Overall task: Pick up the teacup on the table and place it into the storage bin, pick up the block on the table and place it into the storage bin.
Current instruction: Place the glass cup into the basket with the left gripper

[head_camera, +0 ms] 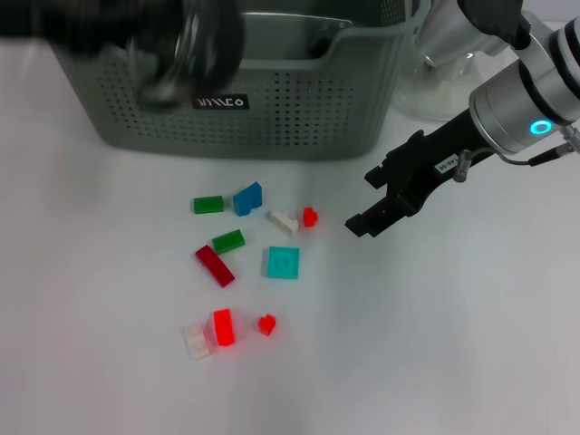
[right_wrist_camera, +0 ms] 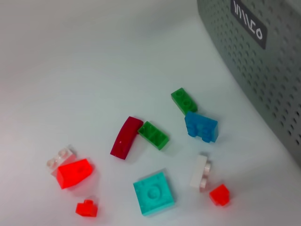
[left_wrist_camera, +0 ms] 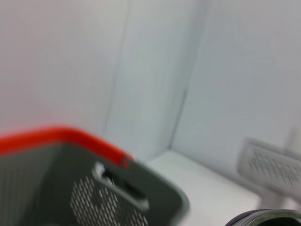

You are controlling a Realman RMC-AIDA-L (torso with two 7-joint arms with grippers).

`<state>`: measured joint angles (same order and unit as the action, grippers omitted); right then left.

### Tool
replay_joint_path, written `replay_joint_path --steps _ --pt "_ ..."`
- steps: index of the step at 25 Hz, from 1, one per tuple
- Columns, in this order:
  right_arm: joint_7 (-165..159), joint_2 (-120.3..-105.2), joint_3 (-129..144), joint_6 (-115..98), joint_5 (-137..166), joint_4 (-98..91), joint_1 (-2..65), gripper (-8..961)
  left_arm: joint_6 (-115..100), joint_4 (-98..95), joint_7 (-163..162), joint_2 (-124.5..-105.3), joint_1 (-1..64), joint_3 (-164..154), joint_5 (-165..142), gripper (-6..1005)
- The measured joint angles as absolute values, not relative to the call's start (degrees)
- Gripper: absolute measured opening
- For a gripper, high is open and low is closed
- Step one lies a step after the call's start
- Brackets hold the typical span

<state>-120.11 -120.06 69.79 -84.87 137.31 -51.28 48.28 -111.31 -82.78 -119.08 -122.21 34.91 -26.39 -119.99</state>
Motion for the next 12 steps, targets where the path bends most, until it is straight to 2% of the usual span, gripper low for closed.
replay_joint_path --steps 4,12 --pt "-120.01 -120.06 69.78 -84.67 137.18 -51.01 48.17 887 -103.57 -80.77 -123.24 -120.97 39.73 -28.47 -120.59 116" --pt "-120.30 -120.15 69.57 -84.58 137.03 -50.81 47.67 886 -78.04 -68.41 -133.40 -116.25 43.53 -42.51 -124.68 131"
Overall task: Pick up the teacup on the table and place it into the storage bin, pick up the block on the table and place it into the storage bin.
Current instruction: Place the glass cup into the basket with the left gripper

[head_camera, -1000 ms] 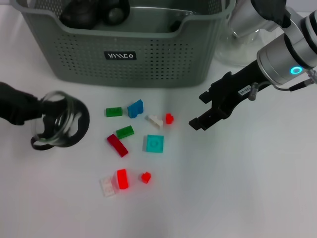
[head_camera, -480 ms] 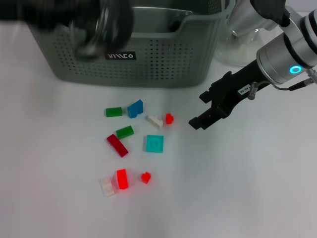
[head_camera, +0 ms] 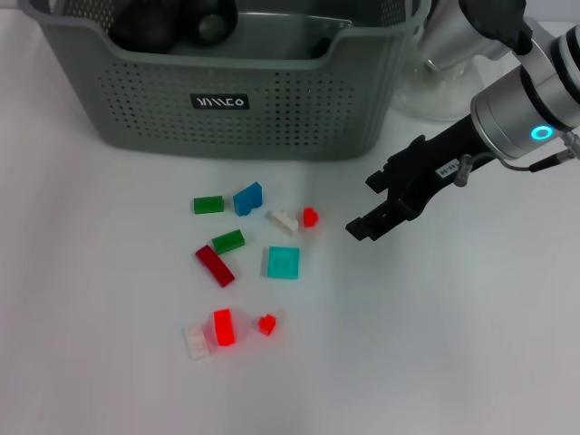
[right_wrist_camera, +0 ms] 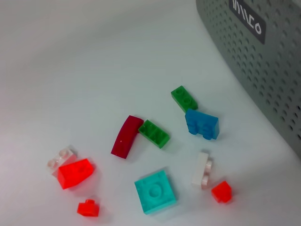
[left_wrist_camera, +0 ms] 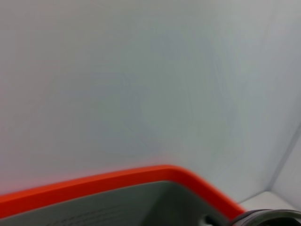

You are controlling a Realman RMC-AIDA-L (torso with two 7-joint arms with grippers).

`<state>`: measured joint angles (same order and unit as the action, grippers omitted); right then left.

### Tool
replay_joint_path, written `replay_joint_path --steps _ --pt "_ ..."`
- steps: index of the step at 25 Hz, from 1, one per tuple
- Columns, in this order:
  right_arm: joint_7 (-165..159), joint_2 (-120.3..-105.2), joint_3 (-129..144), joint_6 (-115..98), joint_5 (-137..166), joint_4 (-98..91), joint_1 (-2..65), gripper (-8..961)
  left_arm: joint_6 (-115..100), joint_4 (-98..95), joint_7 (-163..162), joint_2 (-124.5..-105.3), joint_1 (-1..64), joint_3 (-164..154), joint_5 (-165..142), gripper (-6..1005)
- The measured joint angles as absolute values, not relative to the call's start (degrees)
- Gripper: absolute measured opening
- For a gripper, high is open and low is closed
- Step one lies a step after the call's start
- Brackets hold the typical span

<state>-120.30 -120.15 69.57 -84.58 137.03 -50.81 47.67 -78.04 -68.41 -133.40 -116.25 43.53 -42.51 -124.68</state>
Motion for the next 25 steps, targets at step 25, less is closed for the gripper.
replay_joint_path --steps 25 --pt "-120.23 -120.05 69.08 -84.46 137.12 -50.71 47.98 887 -51.72 -43.53 -138.66 -116.74 55.46 -55.49 -142.37 175"
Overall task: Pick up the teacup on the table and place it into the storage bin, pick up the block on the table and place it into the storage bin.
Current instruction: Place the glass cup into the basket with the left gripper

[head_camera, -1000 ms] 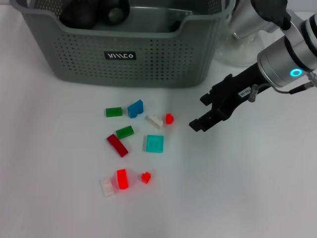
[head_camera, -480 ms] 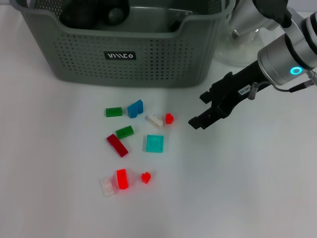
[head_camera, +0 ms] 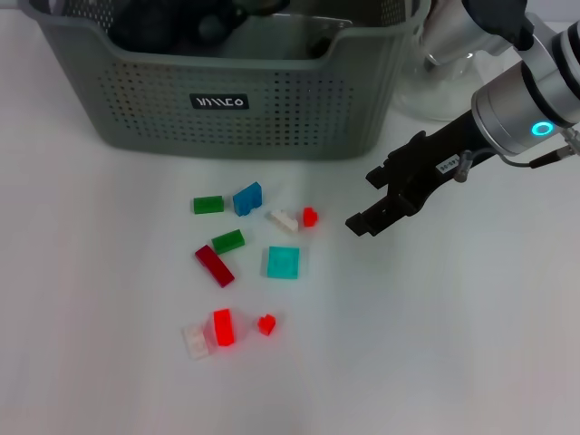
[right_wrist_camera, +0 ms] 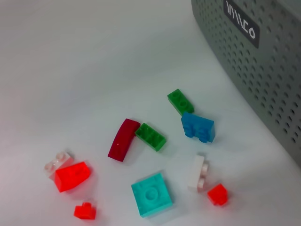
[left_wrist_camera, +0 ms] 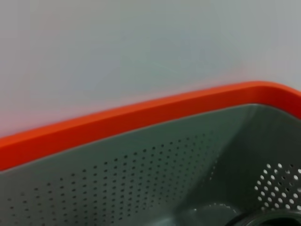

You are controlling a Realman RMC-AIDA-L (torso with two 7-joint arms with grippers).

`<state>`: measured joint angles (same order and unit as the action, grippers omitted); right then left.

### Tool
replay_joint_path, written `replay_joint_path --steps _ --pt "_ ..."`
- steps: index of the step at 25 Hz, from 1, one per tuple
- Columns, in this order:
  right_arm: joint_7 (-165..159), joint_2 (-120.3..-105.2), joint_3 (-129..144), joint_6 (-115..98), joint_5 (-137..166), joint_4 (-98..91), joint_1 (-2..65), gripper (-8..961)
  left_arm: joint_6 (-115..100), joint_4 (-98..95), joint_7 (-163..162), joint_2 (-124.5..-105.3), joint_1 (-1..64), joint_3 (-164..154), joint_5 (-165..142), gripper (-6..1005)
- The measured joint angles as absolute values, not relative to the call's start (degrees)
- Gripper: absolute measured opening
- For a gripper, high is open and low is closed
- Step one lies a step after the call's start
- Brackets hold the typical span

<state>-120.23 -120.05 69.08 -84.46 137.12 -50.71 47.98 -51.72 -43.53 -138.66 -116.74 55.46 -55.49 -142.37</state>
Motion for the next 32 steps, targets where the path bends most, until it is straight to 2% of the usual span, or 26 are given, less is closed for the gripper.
replay_joint_path --steps 19,22,24,32 --pt "-120.04 -120.06 69.26 -84.53 137.11 -51.20 47.79 886 -54.85 -44.64 -138.96 -117.16 54.94 -56.46 -142.65 209" --pt "-120.04 -120.12 69.22 -84.54 137.11 -51.22 47.68 886 -56.78 -47.48 -139.17 -117.19 53.90 -56.28 -142.62 405" --pt "-119.97 -120.12 69.14 -84.58 137.11 -51.24 47.52 886 -58.54 -51.17 -139.33 -117.41 52.73 -55.90 -142.41 497" --pt "-119.91 -120.10 69.02 -84.78 137.01 -51.25 47.45 887 -71.59 -79.98 -138.43 -120.76 42.51 -51.52 -132.05 812"
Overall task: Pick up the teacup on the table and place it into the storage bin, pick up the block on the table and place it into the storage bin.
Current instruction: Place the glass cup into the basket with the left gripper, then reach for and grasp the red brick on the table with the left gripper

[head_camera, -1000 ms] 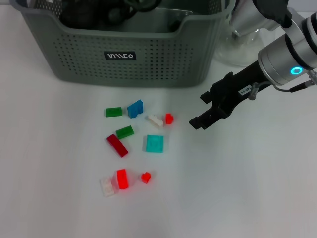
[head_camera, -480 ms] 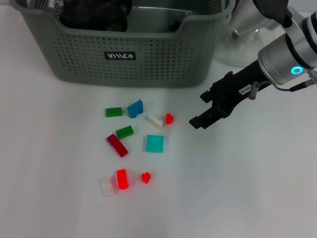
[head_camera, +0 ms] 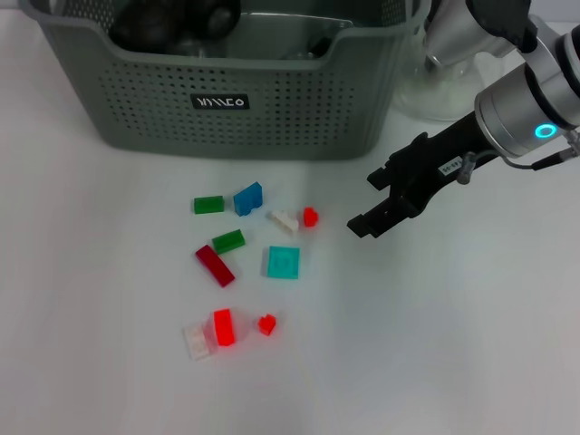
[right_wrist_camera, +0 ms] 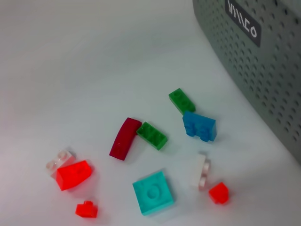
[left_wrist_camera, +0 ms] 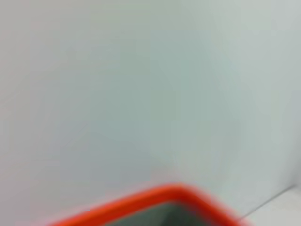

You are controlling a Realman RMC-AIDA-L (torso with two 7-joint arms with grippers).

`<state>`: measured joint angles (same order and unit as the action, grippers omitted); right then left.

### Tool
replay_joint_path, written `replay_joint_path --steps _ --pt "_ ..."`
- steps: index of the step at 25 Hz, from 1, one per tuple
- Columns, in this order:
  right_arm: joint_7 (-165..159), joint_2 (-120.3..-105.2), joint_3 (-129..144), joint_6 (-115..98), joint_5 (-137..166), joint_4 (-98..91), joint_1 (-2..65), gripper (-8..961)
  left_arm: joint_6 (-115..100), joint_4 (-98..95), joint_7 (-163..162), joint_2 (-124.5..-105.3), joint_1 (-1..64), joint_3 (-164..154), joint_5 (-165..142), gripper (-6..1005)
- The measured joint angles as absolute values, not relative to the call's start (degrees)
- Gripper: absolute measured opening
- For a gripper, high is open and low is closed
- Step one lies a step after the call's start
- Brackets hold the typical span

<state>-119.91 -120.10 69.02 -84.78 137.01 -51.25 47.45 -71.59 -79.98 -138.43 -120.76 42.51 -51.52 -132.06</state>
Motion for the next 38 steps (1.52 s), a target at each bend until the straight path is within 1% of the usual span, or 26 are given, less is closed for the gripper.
replay_joint_path --steps 1,4,6,10,14,21,31,38 --pt "-119.90 -120.10 68.99 -84.78 136.99 -51.24 47.39 887 -73.81 -82.83 -137.12 -121.01 40.94 -51.17 -128.19 848" --pt "-119.86 -120.06 68.93 -84.88 136.95 -51.19 47.30 887 -81.04 -88.13 -131.75 -121.85 37.62 -49.79 -118.15 844" --pt "-119.82 -120.01 68.91 -84.95 136.94 -51.18 47.15 886 -88.63 -90.87 -126.54 -122.81 35.37 -48.69 -112.54 841" --pt "-119.79 -119.90 68.82 -85.15 136.93 -51.17 46.67 886 -100.07 -93.21 -121.56 -123.88 32.44 -48.24 -111.44 842" --pt "-119.83 -119.75 68.76 -85.44 136.93 -51.04 46.18 887 -108.29 -92.46 -118.27 -124.27 29.57 -48.21 -114.95 842" --pt "-119.74 -119.56 67.55 -85.93 136.93 -51.14 45.36 887 -110.90 -92.20 -115.65 -124.50 26.75 -51.84 -126.74 844" --pt "-120.27 -119.86 67.31 -85.51 137.01 -51.20 45.60 887 -108.58 -89.07 -115.67 -124.80 27.94 -60.68 -144.71 845" --pt "-120.98 -119.90 66.30 -85.37 137.09 -51.23 45.70 887 -107.68 -88.60 -126.41 -124.80 29.78 -71.89 -154.72 846"
